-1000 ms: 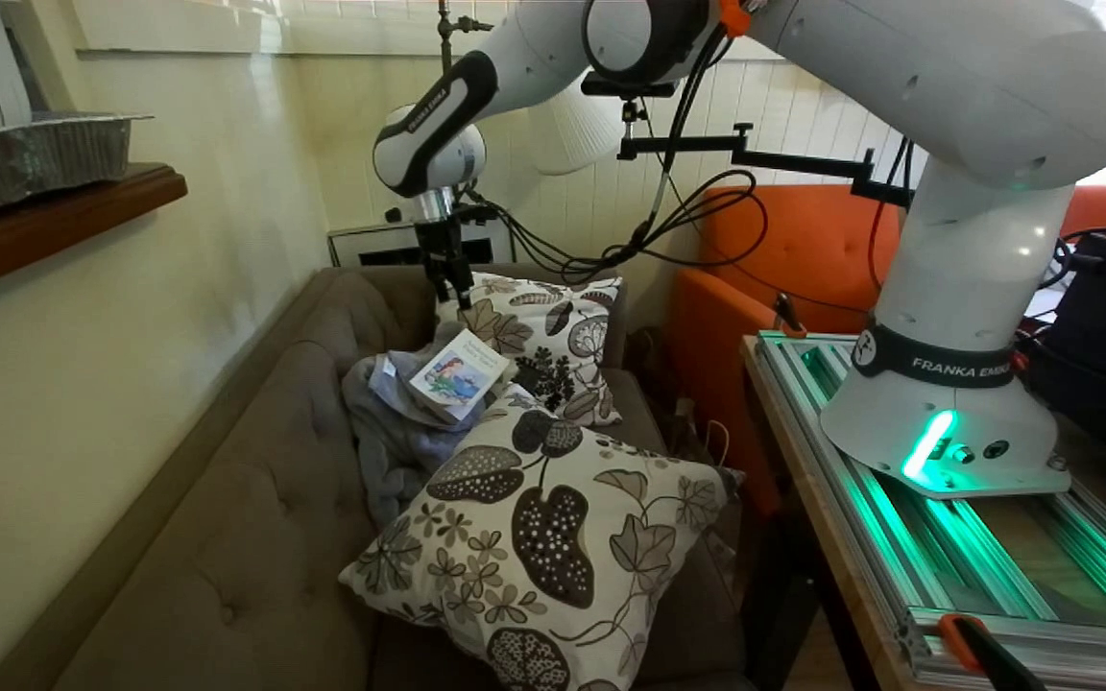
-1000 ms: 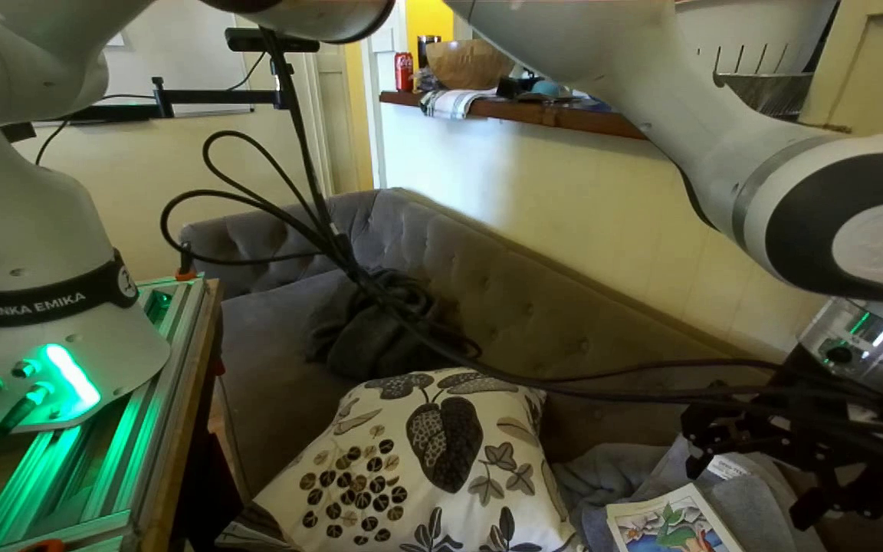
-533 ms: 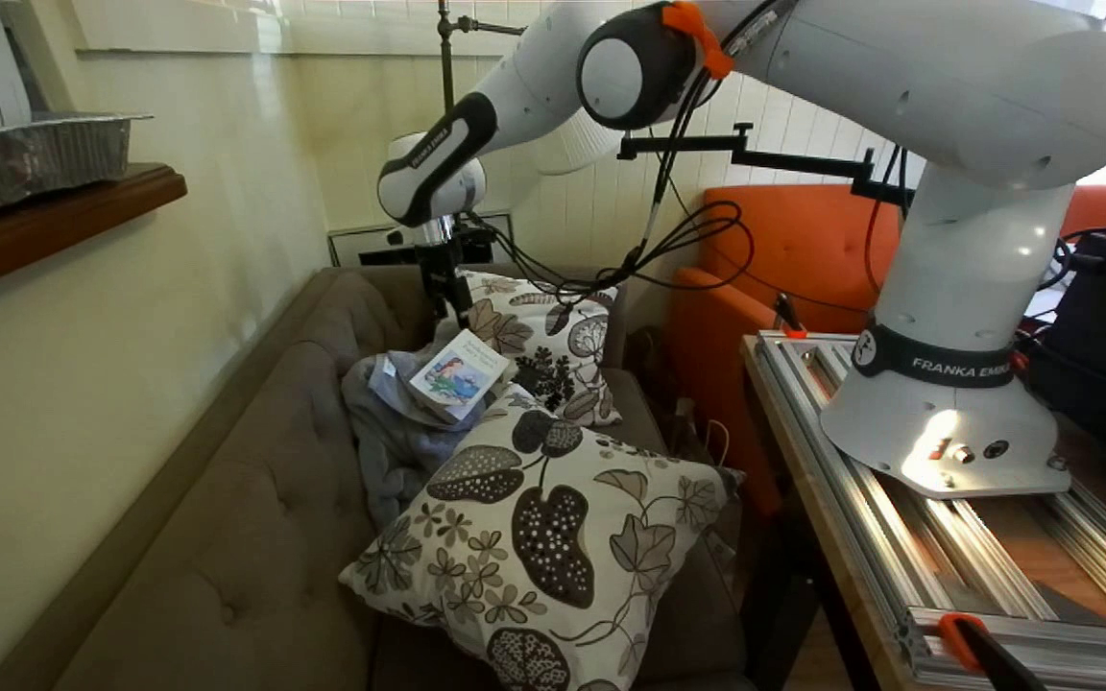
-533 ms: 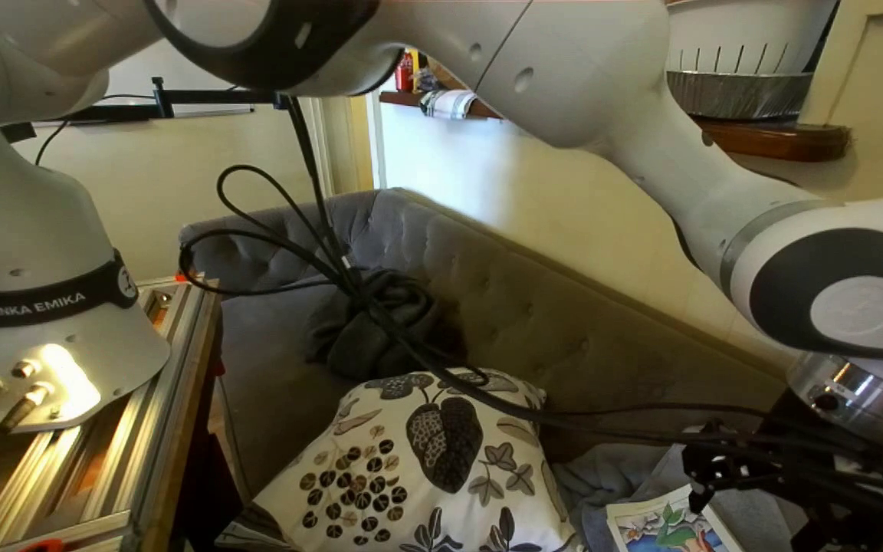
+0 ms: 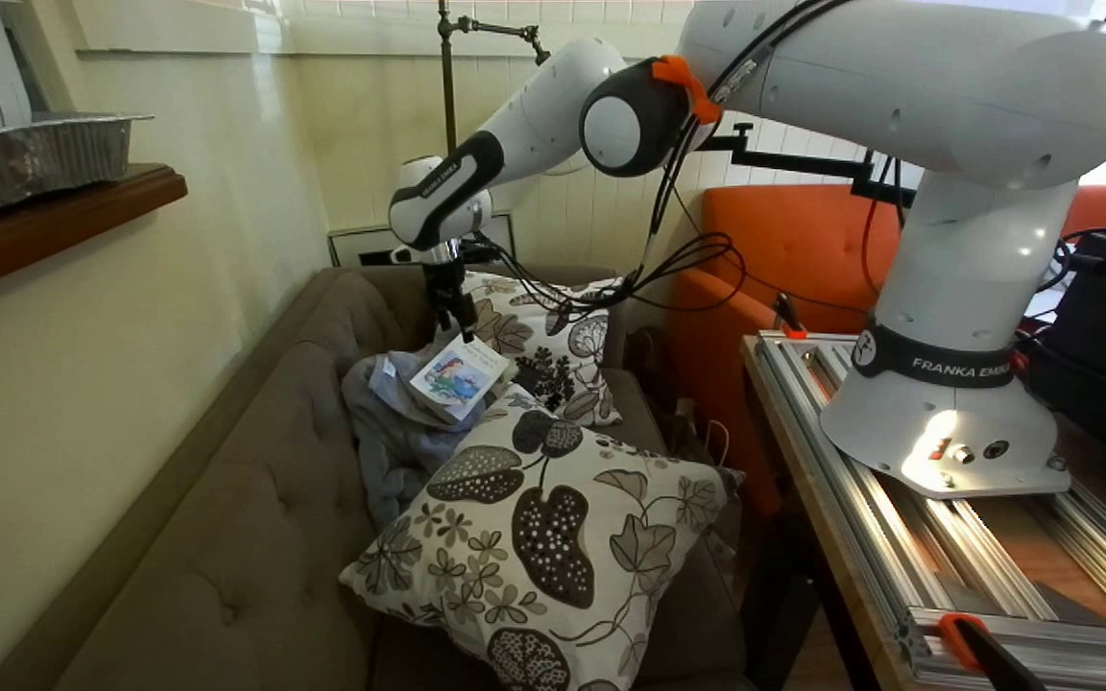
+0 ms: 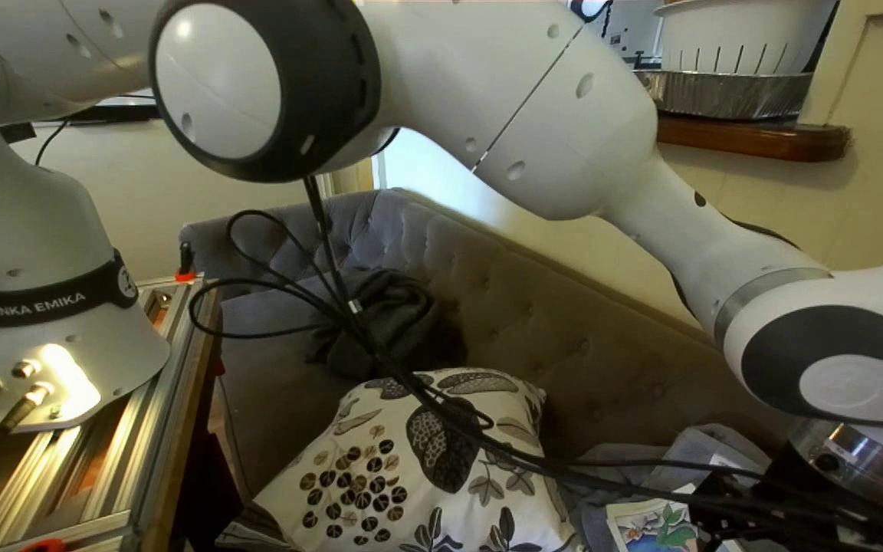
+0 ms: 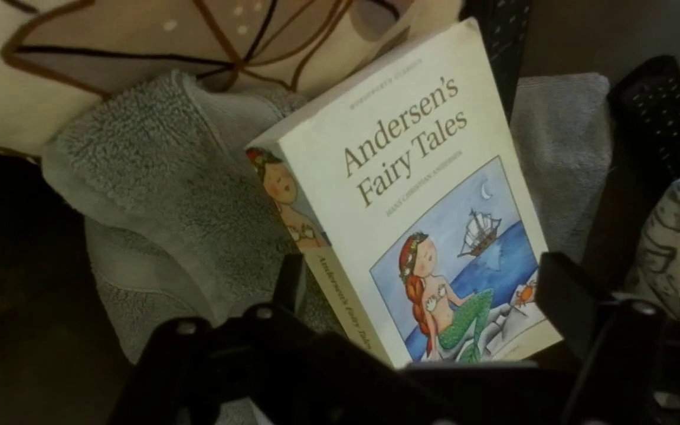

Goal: Put the white book on the countertop.

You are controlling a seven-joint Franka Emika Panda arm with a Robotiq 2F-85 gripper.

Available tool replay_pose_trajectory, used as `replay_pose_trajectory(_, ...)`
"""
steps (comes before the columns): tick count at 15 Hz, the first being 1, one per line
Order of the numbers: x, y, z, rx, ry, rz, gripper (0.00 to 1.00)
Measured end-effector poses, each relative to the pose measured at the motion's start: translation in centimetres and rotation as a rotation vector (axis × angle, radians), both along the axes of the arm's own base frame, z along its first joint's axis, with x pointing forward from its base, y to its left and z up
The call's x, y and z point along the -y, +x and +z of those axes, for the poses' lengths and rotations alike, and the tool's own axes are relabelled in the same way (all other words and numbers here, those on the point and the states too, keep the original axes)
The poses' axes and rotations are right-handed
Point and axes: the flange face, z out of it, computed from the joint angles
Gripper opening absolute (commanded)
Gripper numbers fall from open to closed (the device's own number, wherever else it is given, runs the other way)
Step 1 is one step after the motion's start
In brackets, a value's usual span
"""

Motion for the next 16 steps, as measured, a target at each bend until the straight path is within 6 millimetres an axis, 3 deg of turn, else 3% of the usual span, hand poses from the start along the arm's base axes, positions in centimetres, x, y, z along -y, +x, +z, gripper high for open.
replay_pose_trajectory(16, 0.1, -0.2, -2.6, 0.012, 0.035, 0.053, 1.0)
